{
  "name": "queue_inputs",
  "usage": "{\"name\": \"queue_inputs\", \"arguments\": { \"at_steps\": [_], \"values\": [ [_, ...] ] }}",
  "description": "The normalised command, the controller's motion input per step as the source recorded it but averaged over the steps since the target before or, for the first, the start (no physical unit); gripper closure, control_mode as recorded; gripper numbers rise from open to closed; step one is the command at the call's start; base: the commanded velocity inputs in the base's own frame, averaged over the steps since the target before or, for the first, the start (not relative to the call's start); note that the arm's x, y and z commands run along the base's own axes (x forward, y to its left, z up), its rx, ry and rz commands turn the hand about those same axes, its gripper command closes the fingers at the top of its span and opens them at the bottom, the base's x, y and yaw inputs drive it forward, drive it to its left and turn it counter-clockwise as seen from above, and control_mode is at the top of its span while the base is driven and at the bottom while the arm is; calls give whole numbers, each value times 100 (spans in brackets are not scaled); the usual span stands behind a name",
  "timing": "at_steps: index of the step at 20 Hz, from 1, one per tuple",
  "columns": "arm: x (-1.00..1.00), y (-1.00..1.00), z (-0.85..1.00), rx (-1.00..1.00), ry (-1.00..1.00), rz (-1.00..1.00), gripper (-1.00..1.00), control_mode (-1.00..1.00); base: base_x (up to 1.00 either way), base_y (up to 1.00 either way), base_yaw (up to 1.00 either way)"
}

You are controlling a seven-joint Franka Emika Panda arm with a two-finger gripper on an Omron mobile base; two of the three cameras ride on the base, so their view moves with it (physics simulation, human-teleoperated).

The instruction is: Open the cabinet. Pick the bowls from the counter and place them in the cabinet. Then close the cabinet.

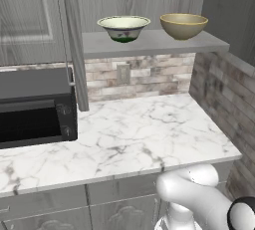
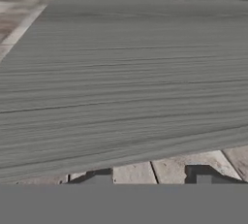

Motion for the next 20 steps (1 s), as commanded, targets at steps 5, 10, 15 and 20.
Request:
{"name": "queue_inputs", "arguments": {
  "at_steps": [5,10,15,20],
  "values": [
    [100,-11,0,36,33,25,-100,-100,0,0,0],
    [100,0,17,29,19,31,-100,-100,0,0,0],
    [80,75,11,14,17,24,-100,-100,0,0,0],
    [60,100,5,4,17,21,-100,-100,0,0,0]
  ]
}}
